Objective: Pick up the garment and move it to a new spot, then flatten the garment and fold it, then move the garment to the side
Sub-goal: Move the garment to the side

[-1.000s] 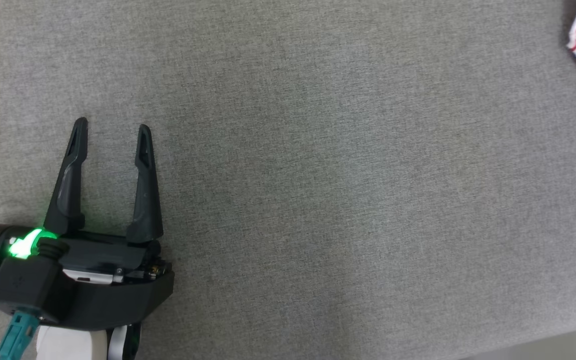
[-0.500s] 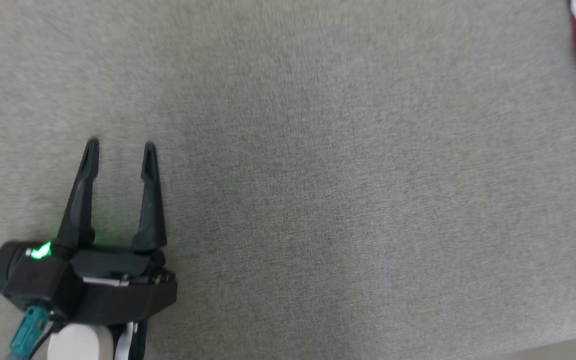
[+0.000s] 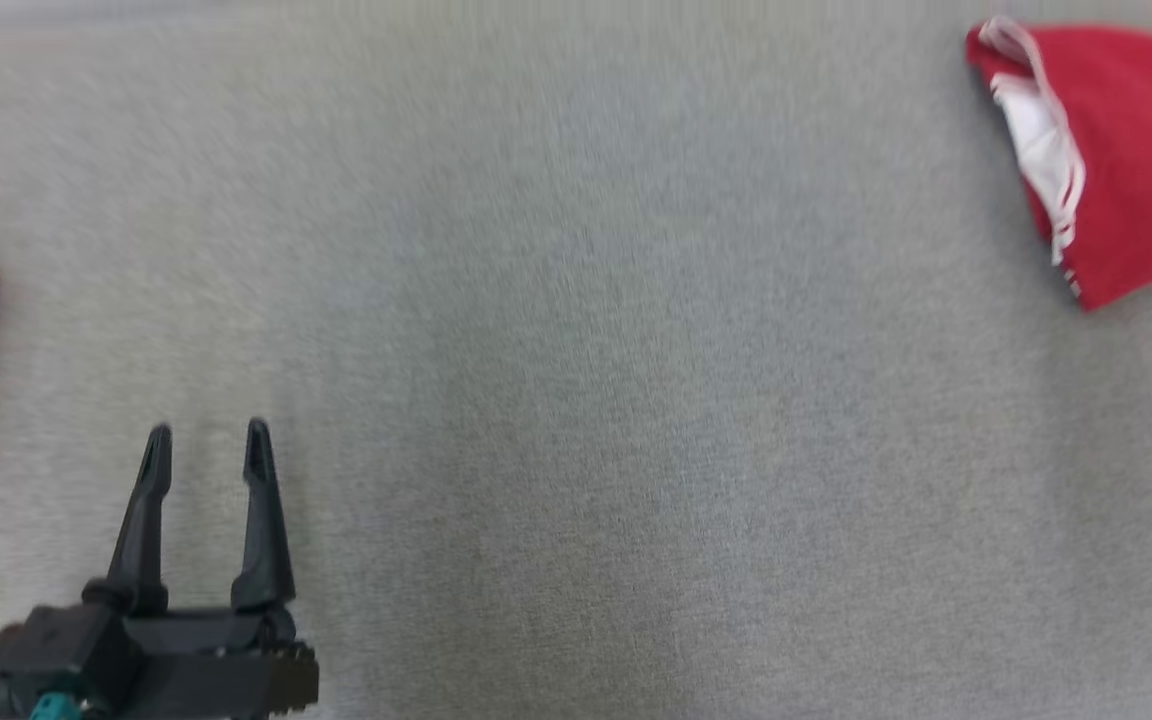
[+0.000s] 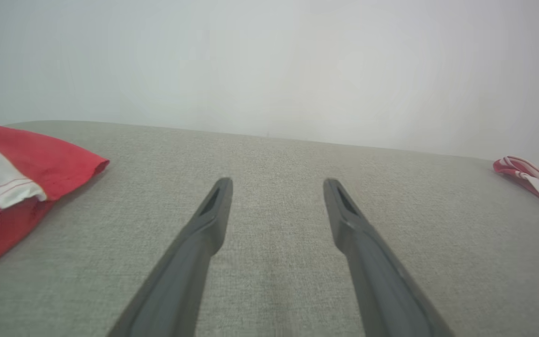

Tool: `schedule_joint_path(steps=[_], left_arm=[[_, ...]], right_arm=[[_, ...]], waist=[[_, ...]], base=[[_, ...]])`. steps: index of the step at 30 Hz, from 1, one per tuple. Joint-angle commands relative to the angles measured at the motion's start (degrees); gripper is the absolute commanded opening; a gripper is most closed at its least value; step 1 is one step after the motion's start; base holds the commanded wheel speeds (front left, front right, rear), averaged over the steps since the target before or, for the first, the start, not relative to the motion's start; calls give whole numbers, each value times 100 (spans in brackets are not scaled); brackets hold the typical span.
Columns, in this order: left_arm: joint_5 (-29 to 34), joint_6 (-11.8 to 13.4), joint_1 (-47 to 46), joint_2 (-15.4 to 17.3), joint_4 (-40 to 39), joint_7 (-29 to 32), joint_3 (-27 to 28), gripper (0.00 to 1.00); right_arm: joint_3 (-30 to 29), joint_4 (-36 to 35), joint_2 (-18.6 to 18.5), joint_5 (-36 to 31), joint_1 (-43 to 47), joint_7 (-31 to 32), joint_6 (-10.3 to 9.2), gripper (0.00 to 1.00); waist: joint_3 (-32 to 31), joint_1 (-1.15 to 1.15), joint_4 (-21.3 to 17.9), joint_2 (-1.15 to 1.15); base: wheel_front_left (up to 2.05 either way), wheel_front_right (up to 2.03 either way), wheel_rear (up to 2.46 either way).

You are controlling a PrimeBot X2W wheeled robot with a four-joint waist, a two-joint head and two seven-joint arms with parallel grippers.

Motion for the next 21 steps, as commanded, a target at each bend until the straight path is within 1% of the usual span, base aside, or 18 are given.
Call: schedule_joint_path(steps=[1,5,9,21], left_arm=[[-35,23,156,-7,32,-1,34,100],[-121,37,378,-7,133,-1,93,100],[-199,55,549,-8,220,-1,151,100],[-275,62,790,-5,476,-1,248,100]], right_arm=[[-155,-190,128,-86,332,-22,-17,100],[-576,-815,550,-351,1245,-23,-17,100],[-795,-1337,936,-550,2066,-24,-17,100],[-1425,-2518,1803,-653,3980,-25,-17,100]], waist=[[-710,0,185,0],[-1021,0,238,0],[-1236,0,252,0],[-1645,0,358,0]], base=[[0,0,0],[0,0,0],[0,0,0],[0,0,0]])
